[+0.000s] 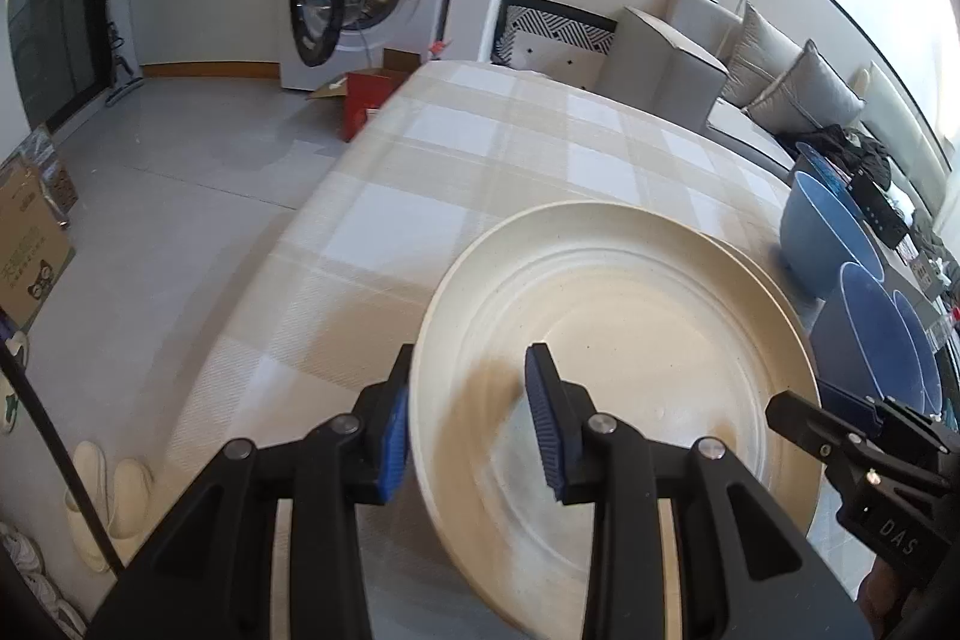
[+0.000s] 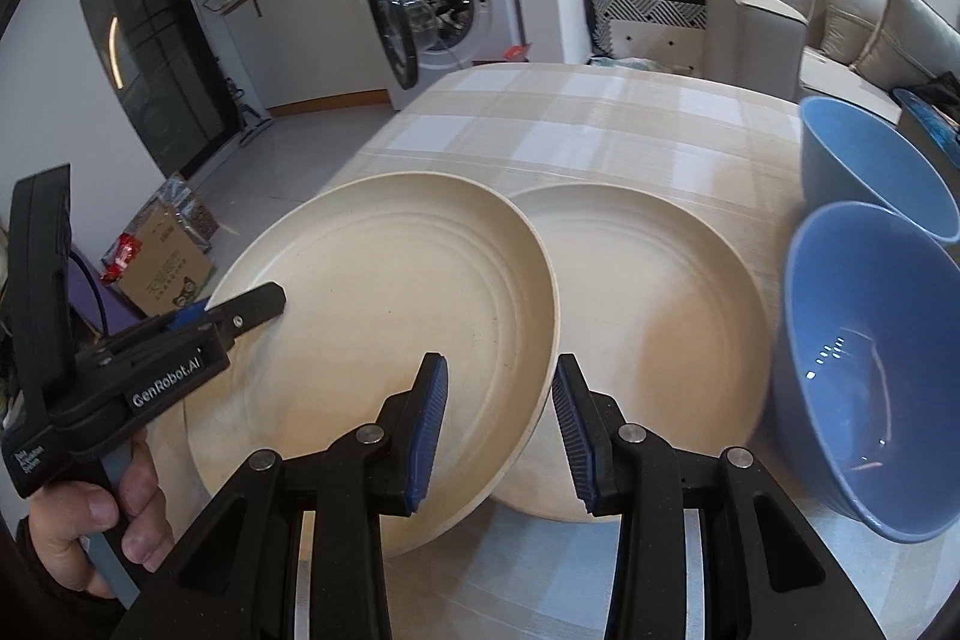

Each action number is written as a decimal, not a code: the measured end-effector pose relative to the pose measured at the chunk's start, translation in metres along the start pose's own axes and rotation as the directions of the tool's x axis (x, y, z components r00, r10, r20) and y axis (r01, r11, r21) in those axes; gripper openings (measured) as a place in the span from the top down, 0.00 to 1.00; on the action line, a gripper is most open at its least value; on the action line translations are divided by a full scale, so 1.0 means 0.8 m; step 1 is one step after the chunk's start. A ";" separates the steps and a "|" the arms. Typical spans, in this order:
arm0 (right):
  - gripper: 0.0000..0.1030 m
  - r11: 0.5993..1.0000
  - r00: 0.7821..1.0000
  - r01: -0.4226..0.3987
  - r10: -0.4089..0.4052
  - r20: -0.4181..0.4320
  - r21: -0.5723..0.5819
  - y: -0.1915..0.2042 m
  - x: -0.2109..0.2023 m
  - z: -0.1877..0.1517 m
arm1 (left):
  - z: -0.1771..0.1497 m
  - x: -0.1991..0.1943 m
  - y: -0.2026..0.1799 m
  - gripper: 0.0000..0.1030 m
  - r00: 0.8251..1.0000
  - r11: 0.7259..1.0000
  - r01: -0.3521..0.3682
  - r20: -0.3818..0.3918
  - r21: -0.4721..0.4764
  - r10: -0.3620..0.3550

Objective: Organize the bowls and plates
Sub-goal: 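Carry both held cream plates onto the plate stack and open both grippers, then move both open grippers away from the plate stack toward the blue bowls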

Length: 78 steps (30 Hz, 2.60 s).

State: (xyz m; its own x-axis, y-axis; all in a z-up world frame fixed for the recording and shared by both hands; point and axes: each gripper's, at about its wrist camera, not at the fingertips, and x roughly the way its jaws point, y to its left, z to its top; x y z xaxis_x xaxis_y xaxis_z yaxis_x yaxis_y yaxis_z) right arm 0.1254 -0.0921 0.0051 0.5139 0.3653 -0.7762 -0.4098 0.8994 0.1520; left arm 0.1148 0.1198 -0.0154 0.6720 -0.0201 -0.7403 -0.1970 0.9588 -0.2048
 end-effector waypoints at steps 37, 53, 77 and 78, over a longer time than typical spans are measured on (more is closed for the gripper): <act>0.16 1.000 0.999 0.018 -0.018 0.040 0.002 -0.053 -0.058 -0.045 | 0.001 0.017 -0.061 0.46 0.996 0.993 0.086 -0.040 0.086 -0.082; 0.13 0.998 0.996 0.027 -0.022 0.082 -0.053 -0.070 -0.098 -0.060 | -0.038 -0.012 -0.048 0.19 0.998 0.985 0.052 -0.034 0.164 -0.047; 0.10 0.992 0.977 0.100 -0.113 0.181 0.077 -0.162 -0.176 -0.055 | -0.017 -0.034 -0.082 0.15 0.997 0.981 0.078 0.001 0.180 -0.079; 0.10 0.992 0.976 0.100 -0.114 0.183 0.083 -0.165 -0.178 -0.056 | -0.015 -0.036 -0.086 0.13 0.996 0.979 0.085 0.006 0.183 -0.087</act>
State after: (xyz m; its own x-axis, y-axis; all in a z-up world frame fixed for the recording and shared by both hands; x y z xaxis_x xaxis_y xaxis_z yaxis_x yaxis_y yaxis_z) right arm 0.0727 -0.2736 0.0686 0.6866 0.2983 -0.6631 -0.2924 0.9483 0.1238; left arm 0.1007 0.0515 0.0124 0.6907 -0.1019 -0.7159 -0.0054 0.9893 -0.1460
